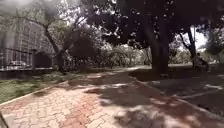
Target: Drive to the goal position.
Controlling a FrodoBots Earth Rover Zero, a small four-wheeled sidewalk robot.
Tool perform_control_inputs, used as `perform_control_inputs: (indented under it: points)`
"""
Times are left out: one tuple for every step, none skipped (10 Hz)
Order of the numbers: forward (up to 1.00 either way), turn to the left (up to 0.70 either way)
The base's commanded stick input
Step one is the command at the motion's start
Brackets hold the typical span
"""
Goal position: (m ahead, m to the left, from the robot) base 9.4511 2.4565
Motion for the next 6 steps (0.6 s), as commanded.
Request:
perform_control_inputs:
  points:
    - [0.70, 0.00]
    - [0.70, 0.00]
    - [0.70, 0.00]
    - [0.70, 0.00]
    - [0.70, 0.00]
    - [0.70, 0.00]
